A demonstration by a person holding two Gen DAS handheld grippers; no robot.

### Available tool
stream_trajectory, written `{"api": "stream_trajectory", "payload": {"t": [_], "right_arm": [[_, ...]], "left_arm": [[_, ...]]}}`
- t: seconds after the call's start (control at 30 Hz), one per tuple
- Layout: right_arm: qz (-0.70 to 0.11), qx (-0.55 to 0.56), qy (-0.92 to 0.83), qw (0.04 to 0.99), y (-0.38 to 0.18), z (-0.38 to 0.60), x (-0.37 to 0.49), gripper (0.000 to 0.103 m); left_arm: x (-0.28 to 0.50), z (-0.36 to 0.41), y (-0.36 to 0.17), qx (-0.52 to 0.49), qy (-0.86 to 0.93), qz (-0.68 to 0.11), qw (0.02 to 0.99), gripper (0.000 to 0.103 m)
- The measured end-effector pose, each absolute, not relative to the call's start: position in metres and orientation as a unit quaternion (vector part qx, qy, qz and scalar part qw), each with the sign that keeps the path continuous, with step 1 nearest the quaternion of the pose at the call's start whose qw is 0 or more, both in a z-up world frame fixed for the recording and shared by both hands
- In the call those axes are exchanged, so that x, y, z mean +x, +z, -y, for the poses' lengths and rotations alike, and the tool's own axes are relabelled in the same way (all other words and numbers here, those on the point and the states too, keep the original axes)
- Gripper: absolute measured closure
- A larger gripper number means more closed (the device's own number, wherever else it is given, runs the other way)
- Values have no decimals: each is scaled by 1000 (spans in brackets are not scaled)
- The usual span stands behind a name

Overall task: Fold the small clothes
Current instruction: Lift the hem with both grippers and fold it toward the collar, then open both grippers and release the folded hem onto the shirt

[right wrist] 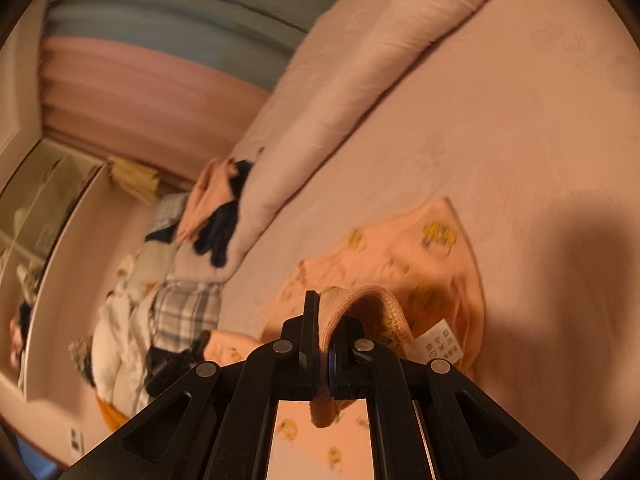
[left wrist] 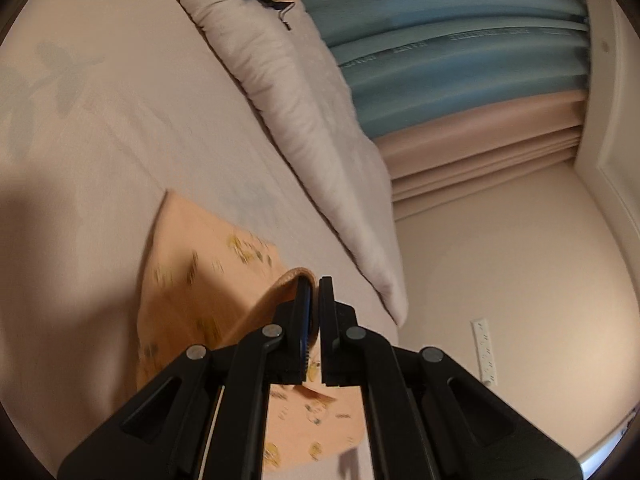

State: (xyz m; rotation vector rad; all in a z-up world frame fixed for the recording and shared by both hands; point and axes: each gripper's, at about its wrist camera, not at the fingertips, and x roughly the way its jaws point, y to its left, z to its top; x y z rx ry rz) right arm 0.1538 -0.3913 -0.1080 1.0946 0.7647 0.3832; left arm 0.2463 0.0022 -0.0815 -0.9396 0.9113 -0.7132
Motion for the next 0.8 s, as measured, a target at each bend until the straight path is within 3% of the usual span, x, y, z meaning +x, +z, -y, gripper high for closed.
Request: {"api": "stream_trajectory", "payload": {"t": [0.23,0.3,0.33,0.4,0.57,0.7,0.77,0.8], "right_arm": [[-405,518,90,748,-139,405,187,98],[-423,521,64,738,-147,406,189,83],[-426,528,61,732,-149,407,189,66],[-410,547,73,726,-148,415,183,56],[-395,467,38,790,-111,433,150,55],[-399,347,135,838,-84,393,127,56],[-405,312,172,842,-82,369,122,72],[-416,298,192,837,-84,354,124,73]], "left_arm": [[284,7,-102,-396,-255,-446,761,103],[288,4,-112,-376,-220,-463,772,102],[289,1,-118,-370,-204,-473,773,102],[288,-12,-124,-357,-174,-484,780,102],[262,-40,-103,-307,-189,-471,805,102],[230,-17,-83,-244,-290,-473,795,102],[213,8,-84,-204,-333,-488,781,102],[209,17,-86,-194,-343,-494,775,102]]}}
